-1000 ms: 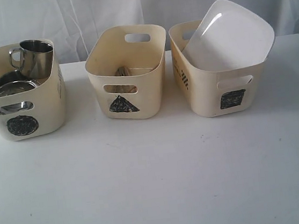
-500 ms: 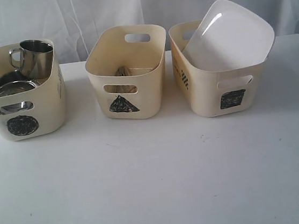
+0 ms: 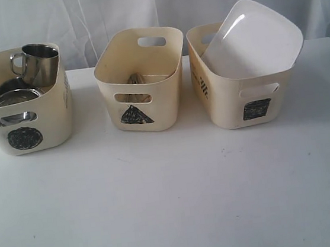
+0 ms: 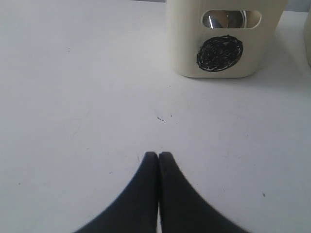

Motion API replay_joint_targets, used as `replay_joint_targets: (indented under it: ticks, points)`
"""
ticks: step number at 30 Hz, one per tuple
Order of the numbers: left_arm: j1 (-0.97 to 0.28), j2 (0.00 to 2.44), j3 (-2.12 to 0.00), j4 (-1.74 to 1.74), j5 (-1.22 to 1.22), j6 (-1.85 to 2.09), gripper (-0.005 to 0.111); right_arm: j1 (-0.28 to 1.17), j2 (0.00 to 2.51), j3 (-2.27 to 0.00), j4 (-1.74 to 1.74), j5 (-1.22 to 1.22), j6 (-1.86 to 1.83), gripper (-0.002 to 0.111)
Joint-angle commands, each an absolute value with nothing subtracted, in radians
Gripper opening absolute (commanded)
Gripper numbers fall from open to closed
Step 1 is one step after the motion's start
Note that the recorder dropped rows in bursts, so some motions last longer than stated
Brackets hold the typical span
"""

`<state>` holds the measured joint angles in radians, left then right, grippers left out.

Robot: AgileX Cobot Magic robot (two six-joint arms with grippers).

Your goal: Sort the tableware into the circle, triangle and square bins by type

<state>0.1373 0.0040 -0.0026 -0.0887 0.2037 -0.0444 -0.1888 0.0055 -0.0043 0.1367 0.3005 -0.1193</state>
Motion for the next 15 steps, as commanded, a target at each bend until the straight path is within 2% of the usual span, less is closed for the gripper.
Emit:
replay_joint_targets:
  ticks: [1,15]
  points:
    - [0.137,0.0,0.0,-0.095,0.201,-0.047,0.0,-0.192,0.0,0.0,0.114,0.336,-0.259,0.0]
    - [0.137,0.0,0.0,-0.095,0.201,-0.047,0.0,-0.192,0.0,0.0,0.118,0.336,-0.254,0.0]
